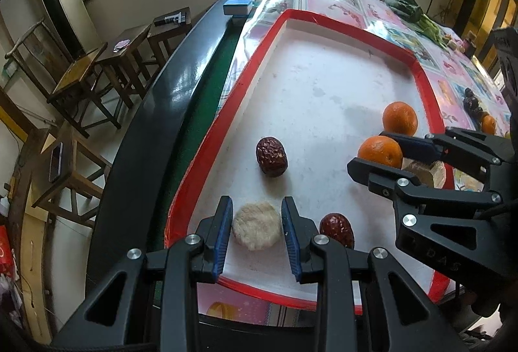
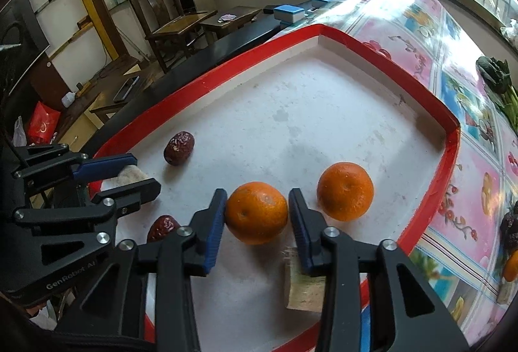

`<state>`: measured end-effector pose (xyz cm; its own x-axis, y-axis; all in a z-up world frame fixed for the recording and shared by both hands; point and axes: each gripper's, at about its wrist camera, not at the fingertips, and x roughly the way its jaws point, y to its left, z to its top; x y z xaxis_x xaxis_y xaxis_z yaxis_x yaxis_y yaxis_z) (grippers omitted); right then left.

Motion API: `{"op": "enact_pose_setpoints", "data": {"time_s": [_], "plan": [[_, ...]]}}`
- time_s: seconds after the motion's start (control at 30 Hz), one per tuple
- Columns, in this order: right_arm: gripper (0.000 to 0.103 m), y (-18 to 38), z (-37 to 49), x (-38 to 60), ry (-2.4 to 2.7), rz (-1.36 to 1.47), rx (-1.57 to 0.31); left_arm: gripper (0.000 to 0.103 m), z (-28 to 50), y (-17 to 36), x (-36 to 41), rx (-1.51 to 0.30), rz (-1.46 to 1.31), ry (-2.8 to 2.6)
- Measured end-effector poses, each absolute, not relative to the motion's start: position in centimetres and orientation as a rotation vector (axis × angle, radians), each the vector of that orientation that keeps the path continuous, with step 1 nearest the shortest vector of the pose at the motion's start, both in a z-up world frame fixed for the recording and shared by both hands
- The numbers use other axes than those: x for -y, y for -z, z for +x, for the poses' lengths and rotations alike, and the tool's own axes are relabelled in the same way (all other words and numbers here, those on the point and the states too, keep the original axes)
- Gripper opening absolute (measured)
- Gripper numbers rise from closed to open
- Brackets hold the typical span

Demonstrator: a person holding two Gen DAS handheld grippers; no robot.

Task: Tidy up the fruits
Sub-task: 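Carry the cookie in the left gripper while the right carries the orange to the tray, then open the right gripper over the tray while the left gripper releases the cookie there, then move both open grippers back toward the fruit pile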

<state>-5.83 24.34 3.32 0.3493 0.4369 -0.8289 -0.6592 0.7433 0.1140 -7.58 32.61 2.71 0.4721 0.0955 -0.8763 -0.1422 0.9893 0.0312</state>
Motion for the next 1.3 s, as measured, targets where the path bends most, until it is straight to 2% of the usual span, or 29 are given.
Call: {"op": "enact_pose_setpoints", "data": {"time_s": [0.13,0.33,0.6,0.93,1.03,1.3], "plan": [[0.049,-3.9,-5.8,-23.9,-0.721,-0.234,-0.974,0.044,-7.8,-3.3,-32.4,-1.050,-0.048,-0.153],[0.050,-6.4,-6.5,-22.6,-0.722,-0.189,-0.915,0.051,-8.3,-5.2,-31.9,-1.005,-0.035,-0.165],[0.050,-7.7,-6.9,-17.0,-0.620,-0.099,-0.881,0.052,-7.8,-6.8,-29.9,-0.963,-0.020,-0.117],[0.050,-6.5,-7.2,-3.6,-0.292,0.074,-0.897,0.056,-5.2,-7.0,-23.2,-0.966,0.064,0.061],[0.056,-6.4,-7.4,0.2,-0.181,0.110,-0.887,0.056,-4.6,-6.9,-20.9,-0.970,0.096,0.125],[0.064,-5.4,-6.1,6.9,-0.026,0.174,-0.907,0.059,-1.1,-6.8,-14.0,-1.006,0.127,0.326]]}}
